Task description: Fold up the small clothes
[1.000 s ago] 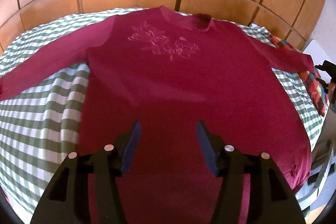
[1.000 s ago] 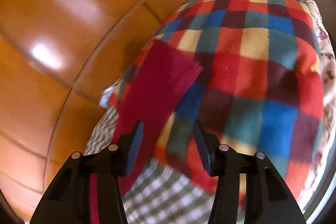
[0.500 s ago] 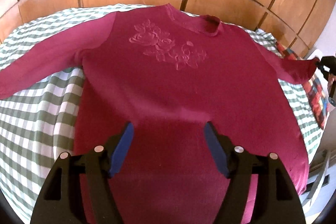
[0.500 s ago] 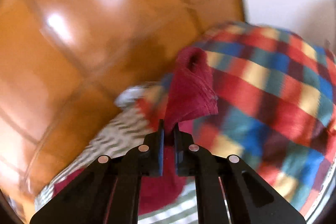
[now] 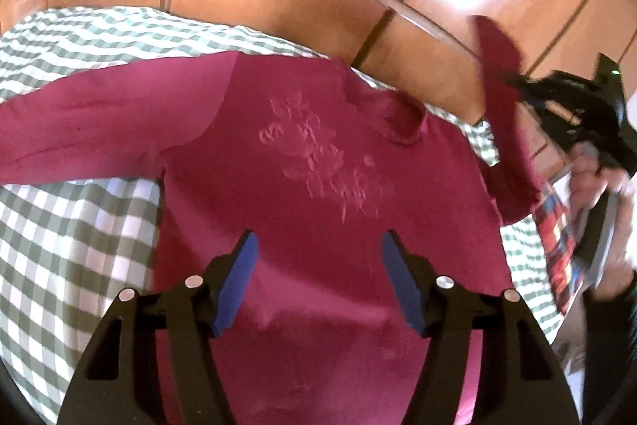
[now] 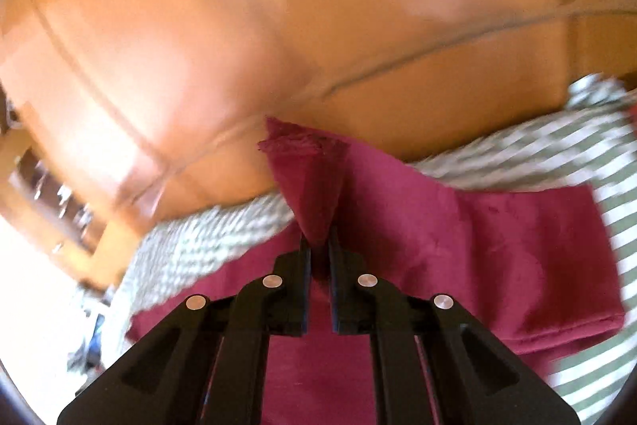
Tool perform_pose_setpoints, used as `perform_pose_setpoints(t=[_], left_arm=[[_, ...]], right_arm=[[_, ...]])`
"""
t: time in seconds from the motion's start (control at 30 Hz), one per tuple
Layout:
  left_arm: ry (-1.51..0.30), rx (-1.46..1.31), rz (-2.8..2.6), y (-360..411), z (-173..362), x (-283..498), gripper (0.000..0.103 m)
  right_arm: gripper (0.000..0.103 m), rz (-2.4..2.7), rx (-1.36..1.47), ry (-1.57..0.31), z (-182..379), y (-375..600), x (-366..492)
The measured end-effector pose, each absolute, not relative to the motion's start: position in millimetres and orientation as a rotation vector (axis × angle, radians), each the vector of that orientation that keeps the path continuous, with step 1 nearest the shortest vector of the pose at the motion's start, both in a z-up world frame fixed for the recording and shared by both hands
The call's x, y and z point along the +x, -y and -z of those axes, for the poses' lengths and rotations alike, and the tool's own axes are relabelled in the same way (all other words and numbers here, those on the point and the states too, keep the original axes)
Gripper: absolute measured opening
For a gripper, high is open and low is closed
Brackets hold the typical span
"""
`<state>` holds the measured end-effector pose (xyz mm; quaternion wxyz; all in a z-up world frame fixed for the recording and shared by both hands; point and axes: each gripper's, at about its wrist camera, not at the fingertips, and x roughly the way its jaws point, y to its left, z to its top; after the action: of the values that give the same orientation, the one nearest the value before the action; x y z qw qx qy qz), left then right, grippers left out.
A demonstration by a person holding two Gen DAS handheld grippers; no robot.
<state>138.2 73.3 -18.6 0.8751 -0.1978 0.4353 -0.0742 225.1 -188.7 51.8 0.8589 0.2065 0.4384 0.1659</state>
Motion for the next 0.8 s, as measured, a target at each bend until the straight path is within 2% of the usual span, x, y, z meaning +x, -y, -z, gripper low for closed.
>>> perform_pose_setpoints(t=[0.13, 0.17, 0.2, 0.23, 0.27, 0.47, 0.63, 0.67, 0.7, 0.73, 0.8], left_arm=[[-0.907, -0.452, 0.159, -81, 19, 152, 0.063], [-0.907, -0.468, 0.163, -83, 19, 157, 0.063], [-0.906, -0.475, 0.164, -84, 19, 160, 0.063], [-0.905, -0.480, 0.160, -85, 19, 164, 0.063], [-0.902, -0.488, 0.158, -87, 19, 169, 0.063], [-0.901, -0.522, 0.150, -94, 22, 196, 0.063], [-0.923, -0.514, 0.114, -96, 32, 223, 0.063], [-0.931, -0.516, 0.110, -95, 35, 228, 0.060], [-0.938, -0.518, 0.111, -95, 38, 234, 0.051], [-0.949, -0.518, 0.119, -93, 40, 238, 0.047], [-0.970, -0.513, 0.123, -89, 45, 251, 0.029]], right_arm=[[0.007, -0.436, 0.365, -1.006, -23, 135, 231], [0.016, -0.459, 0.367, -1.021, -19, 129, 227], [0.036, -0.472, 0.372, -1.026, -18, 128, 225], [0.045, -0.480, 0.379, -1.023, -18, 130, 222], [0.050, -0.474, 0.384, -0.994, -24, 139, 215], [0.050, -0.356, 0.441, -0.927, -35, 225, 176], [0.050, -0.113, 0.530, -0.961, -5, 325, 132], [0.050, -0.087, 0.543, -0.966, -1, 334, 128], [0.049, -0.069, 0.555, -0.969, 3, 341, 125], [0.048, -0.057, 0.566, -0.969, 6, 347, 123], [0.047, -0.054, 0.569, -0.958, 8, 345, 127]])
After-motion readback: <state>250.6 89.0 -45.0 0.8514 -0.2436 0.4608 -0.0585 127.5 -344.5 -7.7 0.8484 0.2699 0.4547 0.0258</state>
